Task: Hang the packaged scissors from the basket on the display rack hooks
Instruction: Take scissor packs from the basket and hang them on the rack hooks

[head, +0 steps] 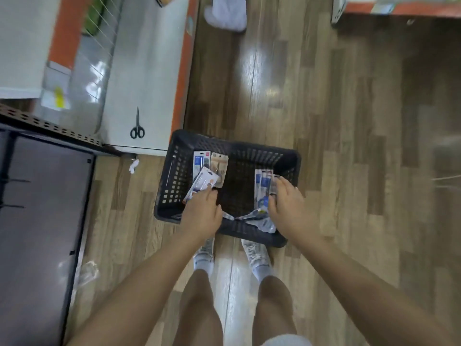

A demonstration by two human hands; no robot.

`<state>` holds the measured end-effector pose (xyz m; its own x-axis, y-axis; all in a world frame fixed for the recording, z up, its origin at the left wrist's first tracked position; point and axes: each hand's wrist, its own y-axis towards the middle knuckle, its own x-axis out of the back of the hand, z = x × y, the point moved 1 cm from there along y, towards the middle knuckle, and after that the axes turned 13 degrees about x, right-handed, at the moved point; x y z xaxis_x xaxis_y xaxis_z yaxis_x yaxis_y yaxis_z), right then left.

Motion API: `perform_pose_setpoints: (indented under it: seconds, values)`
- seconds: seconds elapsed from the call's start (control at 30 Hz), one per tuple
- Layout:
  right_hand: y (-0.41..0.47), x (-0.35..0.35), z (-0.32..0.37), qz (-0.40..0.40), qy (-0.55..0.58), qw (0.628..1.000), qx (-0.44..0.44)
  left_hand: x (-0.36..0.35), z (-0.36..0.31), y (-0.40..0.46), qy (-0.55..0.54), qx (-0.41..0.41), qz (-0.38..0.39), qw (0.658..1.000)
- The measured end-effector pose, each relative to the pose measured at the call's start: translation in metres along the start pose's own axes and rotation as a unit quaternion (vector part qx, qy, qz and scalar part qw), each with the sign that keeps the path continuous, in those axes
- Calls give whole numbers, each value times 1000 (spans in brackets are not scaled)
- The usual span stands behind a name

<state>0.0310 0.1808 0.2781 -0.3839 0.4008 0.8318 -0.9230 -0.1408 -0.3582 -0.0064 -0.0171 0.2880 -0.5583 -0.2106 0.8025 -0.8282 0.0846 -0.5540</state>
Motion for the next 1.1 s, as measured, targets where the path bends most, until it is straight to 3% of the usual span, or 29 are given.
perform_pose_setpoints:
  seconds: [0.1, 0.27, 0.53, 0.63, 0.83, 1.1]
  values:
    - [21, -53, -24, -24, 76, 996, -49, -45, 27, 39, 42, -39, 29, 998]
    - [57, -142, -48, -56, 143, 982, -112, -112, 71, 93, 59, -33, 63, 996]
    - [149, -291, -64, -62, 163, 980, -94, -228, 139, 199, 90, -21, 84, 992]
    - [191, -334, -77, -65, 154, 984, -67, -270, 162, 245, 97, -4, 54, 994]
    - [278, -375, -91, -162, 269, 944, -105, -317, 214, 317, 29, 61, 0, 998]
    - [344, -394, -116, -127, 234, 959, -94, -320, 232, 357, -26, 122, 4, 992]
